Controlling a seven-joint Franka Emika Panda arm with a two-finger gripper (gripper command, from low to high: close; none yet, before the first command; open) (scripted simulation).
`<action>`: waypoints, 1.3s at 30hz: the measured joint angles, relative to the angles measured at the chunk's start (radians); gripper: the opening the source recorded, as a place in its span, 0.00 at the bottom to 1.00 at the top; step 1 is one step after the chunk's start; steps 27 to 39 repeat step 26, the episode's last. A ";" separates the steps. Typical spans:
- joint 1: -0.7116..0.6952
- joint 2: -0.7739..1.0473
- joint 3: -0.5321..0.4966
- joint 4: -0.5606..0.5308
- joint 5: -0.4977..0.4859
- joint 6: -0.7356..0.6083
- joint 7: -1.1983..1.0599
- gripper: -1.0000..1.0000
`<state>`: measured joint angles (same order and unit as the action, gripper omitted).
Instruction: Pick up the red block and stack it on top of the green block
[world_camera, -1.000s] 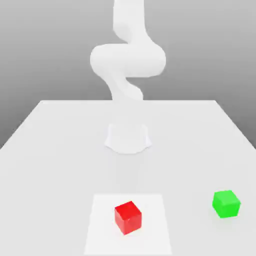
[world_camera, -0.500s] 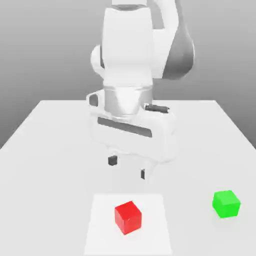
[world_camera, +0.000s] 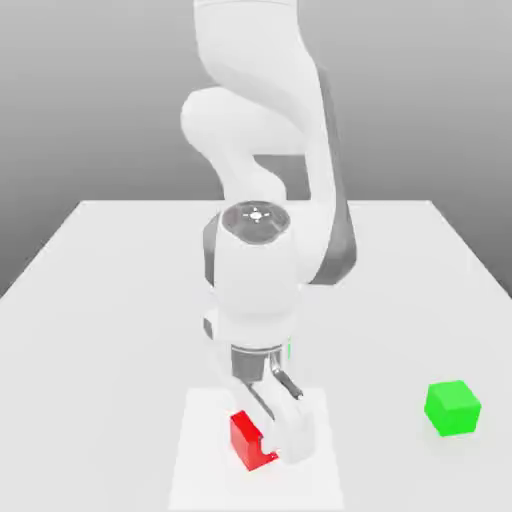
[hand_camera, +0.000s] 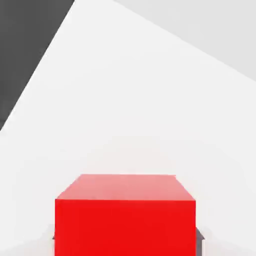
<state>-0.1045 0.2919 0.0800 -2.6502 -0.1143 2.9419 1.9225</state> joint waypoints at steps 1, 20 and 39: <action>-0.003 -0.010 0.003 -0.002 0.003 -0.008 -0.002 0.00; 0.390 -0.169 0.272 0.064 0.012 -0.240 -0.386 0.00; 0.426 -0.072 0.221 0.071 -0.073 -0.156 -0.328 1.00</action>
